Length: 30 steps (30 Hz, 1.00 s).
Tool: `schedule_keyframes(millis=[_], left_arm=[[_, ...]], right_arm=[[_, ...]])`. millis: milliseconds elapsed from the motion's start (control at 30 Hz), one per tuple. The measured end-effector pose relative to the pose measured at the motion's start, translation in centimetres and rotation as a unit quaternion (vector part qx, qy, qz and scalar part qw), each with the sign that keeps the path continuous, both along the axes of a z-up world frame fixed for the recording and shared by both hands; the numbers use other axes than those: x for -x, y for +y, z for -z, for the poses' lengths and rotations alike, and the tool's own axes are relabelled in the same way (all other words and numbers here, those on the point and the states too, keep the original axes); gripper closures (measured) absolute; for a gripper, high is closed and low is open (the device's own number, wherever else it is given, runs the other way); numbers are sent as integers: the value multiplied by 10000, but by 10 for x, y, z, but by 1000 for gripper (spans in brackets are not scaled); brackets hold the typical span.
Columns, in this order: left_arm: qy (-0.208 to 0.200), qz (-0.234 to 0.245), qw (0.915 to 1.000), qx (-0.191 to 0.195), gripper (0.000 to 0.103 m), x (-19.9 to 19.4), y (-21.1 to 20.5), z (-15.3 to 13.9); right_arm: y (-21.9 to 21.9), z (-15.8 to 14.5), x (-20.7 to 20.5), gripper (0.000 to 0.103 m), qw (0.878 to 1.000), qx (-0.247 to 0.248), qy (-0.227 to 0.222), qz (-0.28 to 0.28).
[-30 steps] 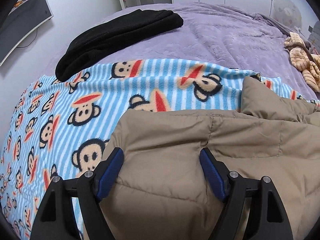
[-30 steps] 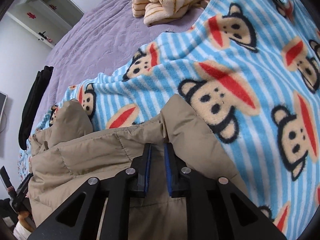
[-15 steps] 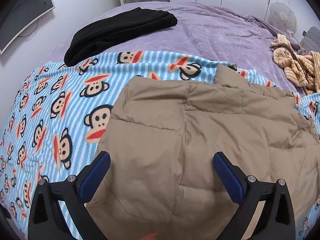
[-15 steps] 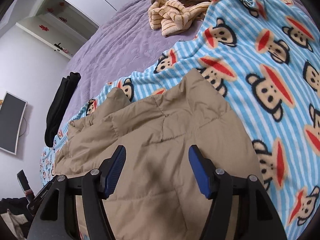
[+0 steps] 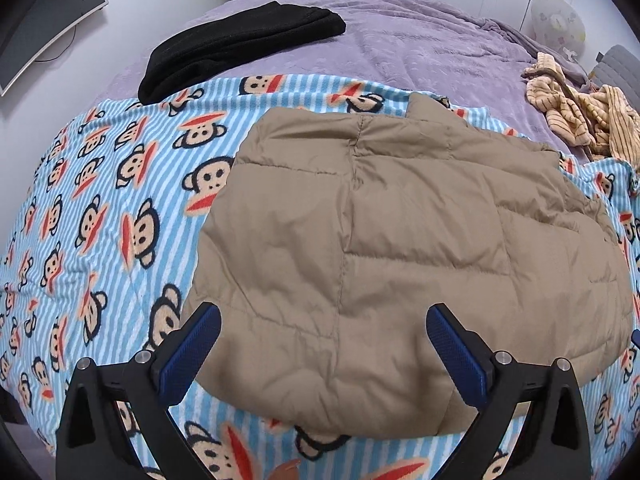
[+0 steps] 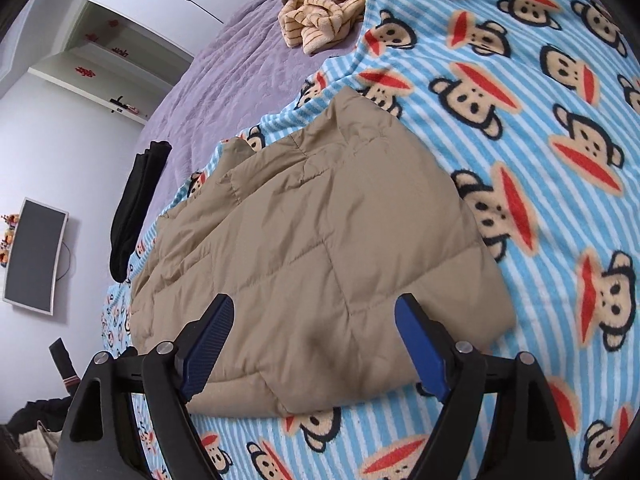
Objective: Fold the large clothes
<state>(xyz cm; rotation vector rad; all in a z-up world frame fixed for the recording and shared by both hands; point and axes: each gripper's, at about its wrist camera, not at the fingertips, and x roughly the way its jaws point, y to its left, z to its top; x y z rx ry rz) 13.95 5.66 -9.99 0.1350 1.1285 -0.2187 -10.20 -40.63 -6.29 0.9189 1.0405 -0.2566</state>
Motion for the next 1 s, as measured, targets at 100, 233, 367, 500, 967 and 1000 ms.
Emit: schedule_keyframes(millis=[100, 233, 367, 500, 967, 1000], left_arm=[[94, -1, 9999, 35, 0, 11, 5, 2], [169, -109, 9998, 26, 0, 25, 16, 6], [343, -187, 9992, -43, 0, 38, 27, 17], [592, -278, 9977, 150, 0, 46, 36, 26], [1088, -764, 9784, 1586, 0, 45, 65, 48], [1145, -820, 9742, 1762, 0, 43, 69, 51]], right_arm=[[4, 1, 14, 16, 10000, -58, 28, 67], [11, 6, 30, 13, 9995, -267, 68, 156], [20, 13, 38, 10, 9990, -381, 118, 179], [26, 21, 44, 10, 9982, -524, 186, 233], [41, 61, 49, 0, 9918, -1072, 195, 673], [41, 63, 48, 0, 9909, -1146, 193, 680]])
